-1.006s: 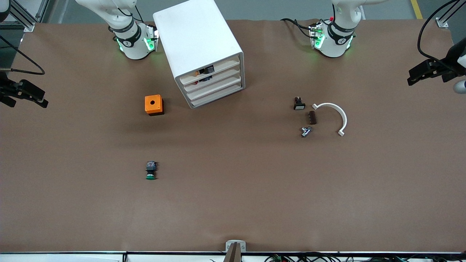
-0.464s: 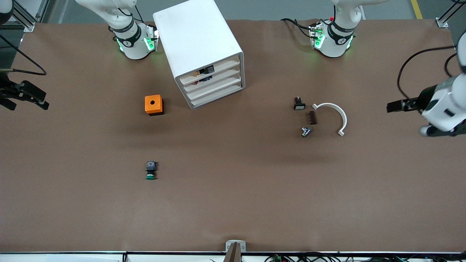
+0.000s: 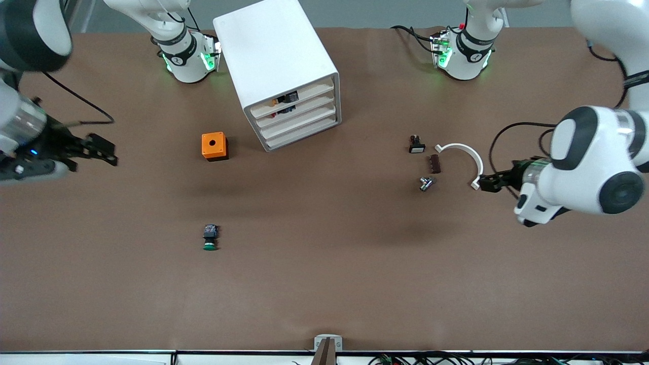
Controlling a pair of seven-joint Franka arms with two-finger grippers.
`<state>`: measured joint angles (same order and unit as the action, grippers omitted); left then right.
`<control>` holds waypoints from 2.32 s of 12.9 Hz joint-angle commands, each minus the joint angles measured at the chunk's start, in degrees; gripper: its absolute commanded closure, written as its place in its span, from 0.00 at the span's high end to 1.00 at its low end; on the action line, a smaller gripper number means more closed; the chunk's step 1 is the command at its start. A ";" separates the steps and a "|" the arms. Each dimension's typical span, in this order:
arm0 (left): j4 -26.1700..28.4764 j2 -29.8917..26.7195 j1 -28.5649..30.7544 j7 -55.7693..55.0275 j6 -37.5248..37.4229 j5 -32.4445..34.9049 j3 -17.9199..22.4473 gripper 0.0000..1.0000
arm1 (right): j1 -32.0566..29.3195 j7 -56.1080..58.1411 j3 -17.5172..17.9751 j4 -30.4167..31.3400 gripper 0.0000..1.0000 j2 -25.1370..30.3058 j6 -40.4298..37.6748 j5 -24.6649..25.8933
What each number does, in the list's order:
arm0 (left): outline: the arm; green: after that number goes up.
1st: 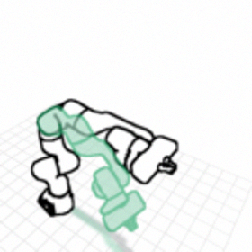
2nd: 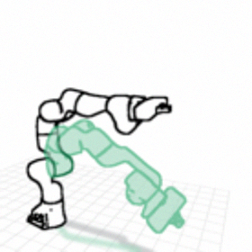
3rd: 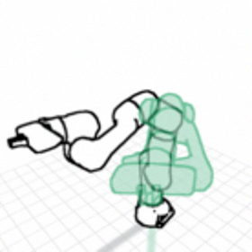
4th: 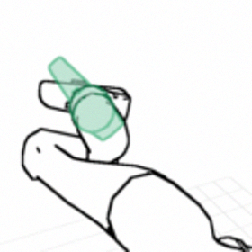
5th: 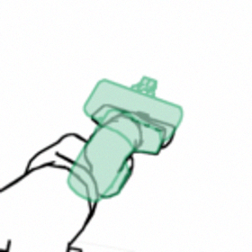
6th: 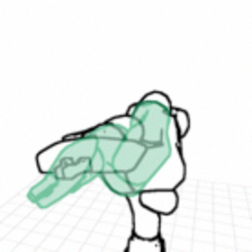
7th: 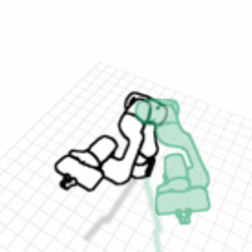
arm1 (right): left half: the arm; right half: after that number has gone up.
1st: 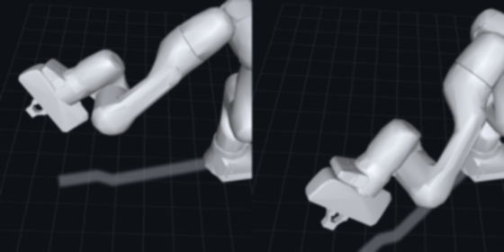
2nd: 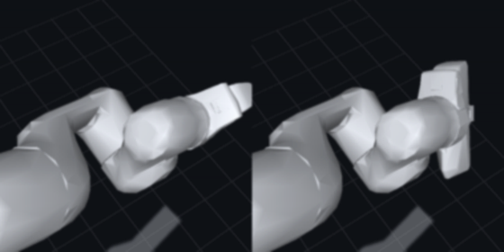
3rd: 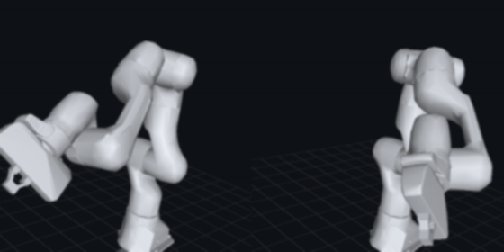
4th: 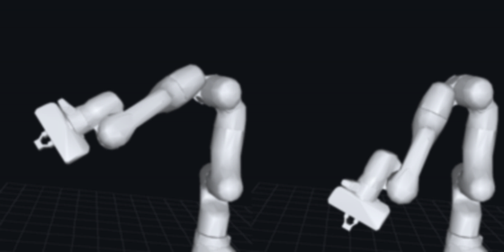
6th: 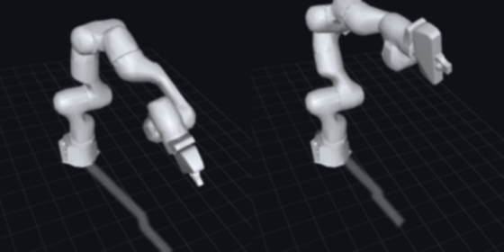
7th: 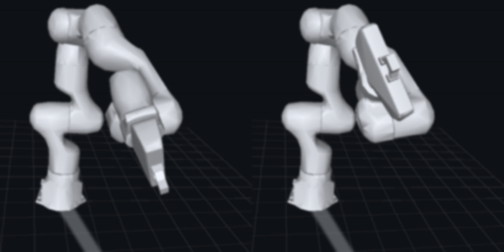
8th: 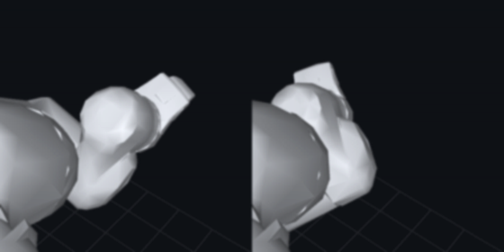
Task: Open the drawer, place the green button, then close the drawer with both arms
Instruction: 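Move the right gripper toward the green button while the left gripper approaches the cabinet, then grasp the green button with the right gripper while the left gripper reaches the drawer, then pull the cabinet drawer open with the left gripper while the right gripper lifts the button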
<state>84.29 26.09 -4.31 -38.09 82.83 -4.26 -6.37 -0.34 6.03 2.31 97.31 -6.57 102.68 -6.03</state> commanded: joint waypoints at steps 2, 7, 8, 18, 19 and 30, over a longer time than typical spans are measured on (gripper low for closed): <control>-1.76 4.22 -5.61 -16.53 -0.21 -2.85 0.22 1.00 | 1.04 -1.53 -0.02 -1.86 0.99 -10.11 11.79 -6.63; -1.68 8.17 -11.41 -31.56 2.94 -7.85 0.22 1.00 | 5.87 -13.74 -0.11 -2.04 1.00 -19.69 17.19 -4.80; -1.76 9.14 -12.29 -36.48 3.12 -8.48 0.22 1.00 | 6.31 -17.68 0.07 -1.95 1.00 -21.19 19.29 -1.04; -1.68 17.23 -18.19 -71.82 7.61 -27.71 0.22 1.00 | 11.85 -35.20 -0.11 -1.77 1.00 -33.41 32.75 8.92; -1.59 18.54 -19.58 -74.12 7.52 -30.43 0.22 1.00 | 12.03 -36.43 -0.11 -1.86 1.00 -34.03 33.45 9.97; -1.68 29.89 -28.90 -95.22 7.61 -59.72 0.31 0.74 | 11.24 -37.23 -0.20 -1.42 0.10 -33.95 32.84 11.48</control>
<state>83.90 55.25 -30.66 -129.18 90.86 -62.02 -6.57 11.17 -29.69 1.77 96.44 -40.58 136.28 3.82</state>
